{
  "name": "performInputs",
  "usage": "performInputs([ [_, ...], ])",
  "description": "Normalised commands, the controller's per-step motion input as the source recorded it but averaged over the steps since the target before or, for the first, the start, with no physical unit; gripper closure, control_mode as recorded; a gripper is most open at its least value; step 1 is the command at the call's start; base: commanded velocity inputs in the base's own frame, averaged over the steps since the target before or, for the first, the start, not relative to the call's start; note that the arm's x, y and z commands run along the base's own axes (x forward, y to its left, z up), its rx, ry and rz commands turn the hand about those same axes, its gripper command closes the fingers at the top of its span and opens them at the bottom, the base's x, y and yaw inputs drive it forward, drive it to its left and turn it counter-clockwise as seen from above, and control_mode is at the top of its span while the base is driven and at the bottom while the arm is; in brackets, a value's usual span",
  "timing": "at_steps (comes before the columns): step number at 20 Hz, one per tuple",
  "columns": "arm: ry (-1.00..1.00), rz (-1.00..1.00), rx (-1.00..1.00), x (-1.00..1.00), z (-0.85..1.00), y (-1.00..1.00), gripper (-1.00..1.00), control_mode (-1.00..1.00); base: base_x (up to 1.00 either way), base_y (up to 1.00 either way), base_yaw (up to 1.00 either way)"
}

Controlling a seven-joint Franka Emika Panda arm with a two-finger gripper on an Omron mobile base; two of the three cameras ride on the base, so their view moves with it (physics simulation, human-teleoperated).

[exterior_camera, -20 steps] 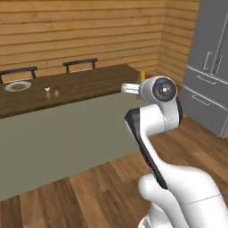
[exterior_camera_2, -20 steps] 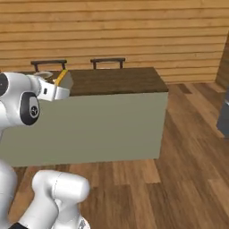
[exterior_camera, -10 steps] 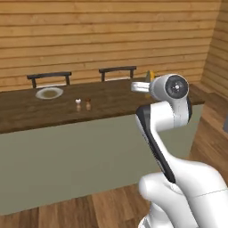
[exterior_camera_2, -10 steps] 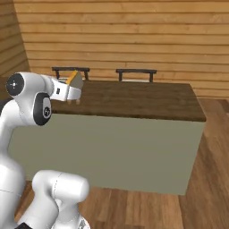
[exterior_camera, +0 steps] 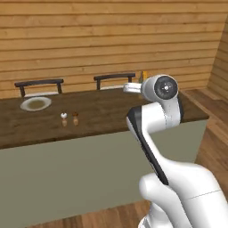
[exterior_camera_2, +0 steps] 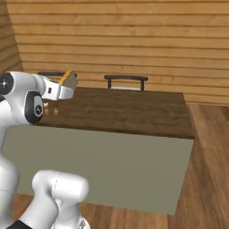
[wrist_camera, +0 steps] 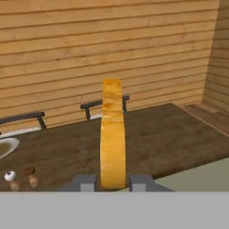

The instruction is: Start the toaster. Once the lever pops up, take the bread to the plate on the dining counter.

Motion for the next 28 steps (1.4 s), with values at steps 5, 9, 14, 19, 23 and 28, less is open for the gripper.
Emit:
performInputs([
  [5, 0.00, 0.00, 0.00, 0.00, 0.00, 0.00, 1.00, 1.00, 0.39, -1.00, -0.16],
  [9, 0.00, 0.00, 0.00, 0.00, 0.00, 0.00, 1.00, 1.00, 0.55, -1.00, -0.14],
  [14, 0.00, 0.00, 0.00, 0.00, 0.00, 0.00, 1.00, 1.00, 0.63, -1.00, -0.13],
  [19, 0.00, 0.00, 0.00, 0.00, 0.00, 0.00, 1.00, 1.00, 0.61, -1.00, -0.11],
  [23, 0.00, 0.00, 0.00, 0.00, 0.00, 0.00, 1.00, 1.00, 0.58, -1.00, -0.10],
  [28, 0.00, 0.00, 0.00, 0.00, 0.00, 0.00, 1.00, 1.00, 0.84, -0.82, -0.02],
])
